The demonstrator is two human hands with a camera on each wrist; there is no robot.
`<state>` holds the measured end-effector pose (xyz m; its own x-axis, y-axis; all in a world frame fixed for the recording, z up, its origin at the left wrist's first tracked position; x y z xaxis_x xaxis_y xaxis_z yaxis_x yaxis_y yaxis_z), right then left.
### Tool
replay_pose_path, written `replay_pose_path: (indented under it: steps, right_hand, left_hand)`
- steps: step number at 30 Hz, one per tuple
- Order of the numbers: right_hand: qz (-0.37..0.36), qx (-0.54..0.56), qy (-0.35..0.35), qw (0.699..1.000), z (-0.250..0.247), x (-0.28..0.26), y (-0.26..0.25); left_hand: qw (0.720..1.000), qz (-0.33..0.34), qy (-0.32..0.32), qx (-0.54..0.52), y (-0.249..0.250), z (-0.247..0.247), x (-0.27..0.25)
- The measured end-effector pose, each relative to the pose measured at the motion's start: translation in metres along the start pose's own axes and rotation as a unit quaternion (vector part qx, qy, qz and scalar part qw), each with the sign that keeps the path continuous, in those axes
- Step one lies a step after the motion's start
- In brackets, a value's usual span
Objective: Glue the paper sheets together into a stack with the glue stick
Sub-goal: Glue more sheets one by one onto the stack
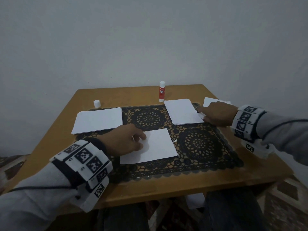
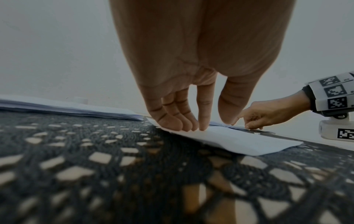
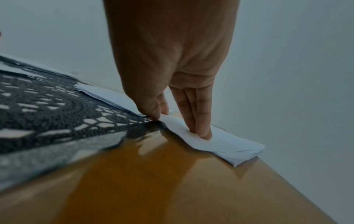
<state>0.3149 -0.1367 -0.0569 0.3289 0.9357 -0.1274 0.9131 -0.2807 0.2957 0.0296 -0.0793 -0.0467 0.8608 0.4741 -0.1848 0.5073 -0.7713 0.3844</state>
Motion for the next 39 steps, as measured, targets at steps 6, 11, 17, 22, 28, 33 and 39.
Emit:
replay_pose_path:
  steps: [6, 11, 17, 22, 28, 33, 39]
  right_hand:
    - [-0.019, -0.031, -0.002, 0.999, 0.001, -0.001, -0.005]
    - [-0.022, -0.035, 0.010, 0.999, 0.003, 0.002, -0.003]
    - [-0.031, -0.031, -0.017, 0.999, 0.005, 0.008, -0.001]
    - [-0.034, -0.053, -0.013, 0.998, 0.003, 0.007, -0.001]
    - [-0.011, -0.028, -0.019, 0.999, 0.003, 0.014, 0.001]
    - [-0.015, -0.013, -0.013, 1.000, 0.002, 0.013, 0.000]
    - [0.010, 0.084, 0.000, 0.996, -0.005, 0.002, 0.023]
  left_hand:
    - [1.000, 0.002, 0.002, 0.004, 0.001, -0.001, 0.000]
    - [1.000, 0.002, 0.000, 0.007, 0.000, 0.000, 0.001]
    - [1.000, -0.002, -0.002, 0.004, -0.002, 0.001, 0.002]
    - [1.000, -0.003, 0.000, 0.002, -0.002, 0.001, 0.002]
    - [1.000, -0.005, -0.001, 0.004, -0.001, 0.000, 0.002]
    - [1.000, -0.002, 0.000, 0.003, 0.000, 0.000, 0.001]
    - [1.000, 0.000, 0.005, 0.000, 0.000, 0.000, 0.002]
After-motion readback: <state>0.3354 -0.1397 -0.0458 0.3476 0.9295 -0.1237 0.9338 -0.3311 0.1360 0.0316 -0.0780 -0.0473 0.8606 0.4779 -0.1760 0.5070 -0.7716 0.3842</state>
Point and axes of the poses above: each hand's wrist, its own x-axis towards the middle knuckle, its own z-axis out of the palm, y = z × x, the point moved 7 cm from there along x, towards the middle knuckle, and after that the axes turned 4 degrees about z, right-handed, at the moved point
